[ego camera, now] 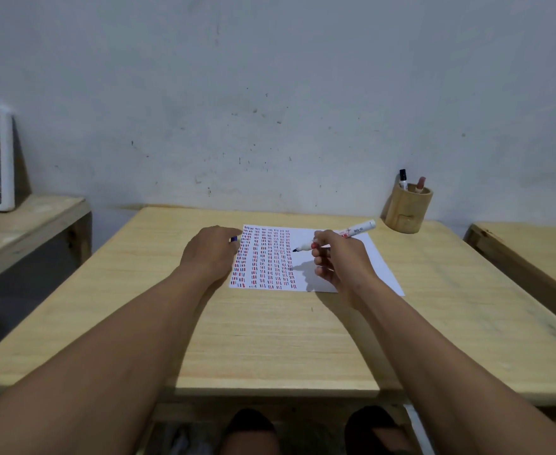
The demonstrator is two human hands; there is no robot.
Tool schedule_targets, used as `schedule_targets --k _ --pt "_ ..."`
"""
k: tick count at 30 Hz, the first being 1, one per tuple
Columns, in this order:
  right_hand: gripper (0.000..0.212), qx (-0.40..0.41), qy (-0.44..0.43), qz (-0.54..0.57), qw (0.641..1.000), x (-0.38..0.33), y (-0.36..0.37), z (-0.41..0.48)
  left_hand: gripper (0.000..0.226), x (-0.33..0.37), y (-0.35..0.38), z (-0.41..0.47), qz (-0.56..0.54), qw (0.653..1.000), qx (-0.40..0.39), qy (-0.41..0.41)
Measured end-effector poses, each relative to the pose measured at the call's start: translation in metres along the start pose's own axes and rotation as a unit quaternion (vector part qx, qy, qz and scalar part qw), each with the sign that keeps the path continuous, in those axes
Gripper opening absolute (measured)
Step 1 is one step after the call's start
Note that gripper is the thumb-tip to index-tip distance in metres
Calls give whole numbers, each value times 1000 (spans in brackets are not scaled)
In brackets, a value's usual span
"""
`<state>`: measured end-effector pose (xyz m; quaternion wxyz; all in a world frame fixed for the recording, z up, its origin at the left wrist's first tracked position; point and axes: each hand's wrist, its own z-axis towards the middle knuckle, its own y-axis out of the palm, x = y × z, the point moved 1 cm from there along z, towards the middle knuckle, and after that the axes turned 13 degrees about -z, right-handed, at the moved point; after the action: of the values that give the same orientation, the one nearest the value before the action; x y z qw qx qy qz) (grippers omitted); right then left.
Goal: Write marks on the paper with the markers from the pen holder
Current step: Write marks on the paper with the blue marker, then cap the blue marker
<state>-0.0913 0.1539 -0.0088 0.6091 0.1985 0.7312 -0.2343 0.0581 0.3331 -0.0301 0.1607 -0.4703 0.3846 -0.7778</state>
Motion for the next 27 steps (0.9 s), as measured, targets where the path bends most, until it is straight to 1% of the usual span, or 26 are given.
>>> schedule_targets --k 2,5,7,10,13,15,17,23,27 --pt "17 -10 11 21 1000 -2 1 -1 21 -2 -1 1 -2 1000 18 5" --pt "14 -26 0 45 999 -4 2 -3 16 0 -6 0 -28 999 40 -13" --pt "16 -33 -10 37 999 -5 0 -5 12 7 -7 -3 -86 994 57 -26" --pt "25 -30 -17 40 999 -9 -1 -8 11 25 -10 -7 -201 976 74 -29" --pt "23 -17 -7 98 995 -17 0 -11 8 43 -12 -7 -288 956 60 -15" --pt "16 -15 -1 134 991 -23 0 -14 8 56 -12 -9 -354 934 42 -21" --pt "14 -14 -1 153 988 -28 -1 -17 9 67 -12 -13 -398 916 30 -29" --pt "14 -10 -16 171 985 -36 -9 -24 10 91 -14 -22 -460 886 -2 -57" --pt "13 -12 -25 170 985 -36 -14 -25 14 99 -14 -27 -480 875 -20 -66"
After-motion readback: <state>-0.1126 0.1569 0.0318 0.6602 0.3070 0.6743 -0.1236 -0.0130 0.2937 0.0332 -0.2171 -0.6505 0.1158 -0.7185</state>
